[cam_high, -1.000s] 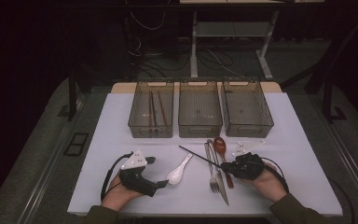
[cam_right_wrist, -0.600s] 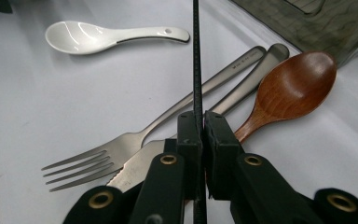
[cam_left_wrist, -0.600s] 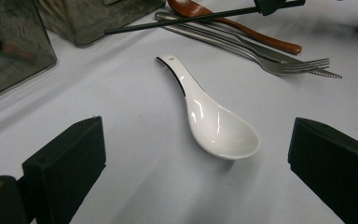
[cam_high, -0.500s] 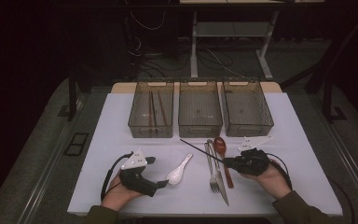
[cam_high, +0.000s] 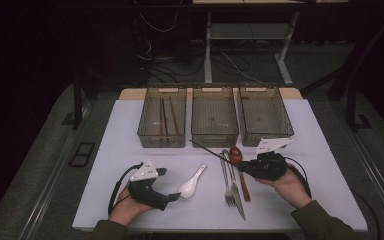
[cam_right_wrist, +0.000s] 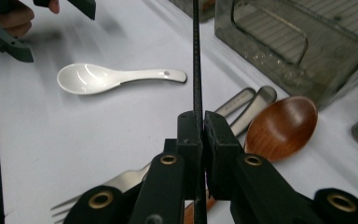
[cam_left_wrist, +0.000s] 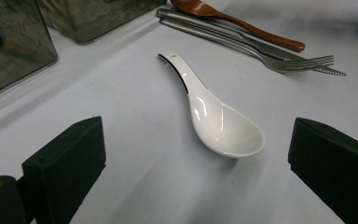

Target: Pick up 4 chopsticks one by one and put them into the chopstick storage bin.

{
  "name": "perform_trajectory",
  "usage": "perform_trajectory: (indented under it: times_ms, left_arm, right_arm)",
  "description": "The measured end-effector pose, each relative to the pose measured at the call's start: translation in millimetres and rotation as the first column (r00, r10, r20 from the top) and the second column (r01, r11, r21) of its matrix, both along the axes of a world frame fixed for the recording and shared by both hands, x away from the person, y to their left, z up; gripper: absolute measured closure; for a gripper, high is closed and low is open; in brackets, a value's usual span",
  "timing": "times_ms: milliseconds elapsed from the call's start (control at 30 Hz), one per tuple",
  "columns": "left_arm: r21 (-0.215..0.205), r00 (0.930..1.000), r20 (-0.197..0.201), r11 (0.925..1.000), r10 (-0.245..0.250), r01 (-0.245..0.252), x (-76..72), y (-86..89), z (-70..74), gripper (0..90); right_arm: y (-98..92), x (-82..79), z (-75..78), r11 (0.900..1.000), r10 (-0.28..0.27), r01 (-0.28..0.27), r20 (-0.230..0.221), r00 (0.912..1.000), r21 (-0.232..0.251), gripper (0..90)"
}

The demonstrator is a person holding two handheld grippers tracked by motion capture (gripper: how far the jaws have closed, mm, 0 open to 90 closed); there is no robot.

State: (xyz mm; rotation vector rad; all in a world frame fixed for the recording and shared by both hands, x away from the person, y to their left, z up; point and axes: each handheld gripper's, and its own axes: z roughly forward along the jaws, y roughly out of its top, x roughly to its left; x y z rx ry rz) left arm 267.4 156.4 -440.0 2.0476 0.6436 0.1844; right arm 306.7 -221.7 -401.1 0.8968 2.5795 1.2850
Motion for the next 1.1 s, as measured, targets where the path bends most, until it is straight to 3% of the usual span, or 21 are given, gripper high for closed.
perform_trajectory:
  times_ms: [433, 1100]
  left_arm:
    - [0.002, 1.0000, 0.000, 1.0000, 0.001, -0.001, 0.4, -0.1, -0.2, 3.2]
    - [-0.014, 1.0000, -0.003, 0.9999, 0.002, -0.002, -0.5, -0.5, 0.7, 3.2]
  right_arm:
    - [17.3, 21.2, 14.9, 1.000, -0.009, 0.008, 0.031, 0.9995, 0.030, 85.2]
    - [64.1, 67.3, 35.5, 0.999, -0.037, 0.037, 0.042, 0.9984, 0.013, 85.1]
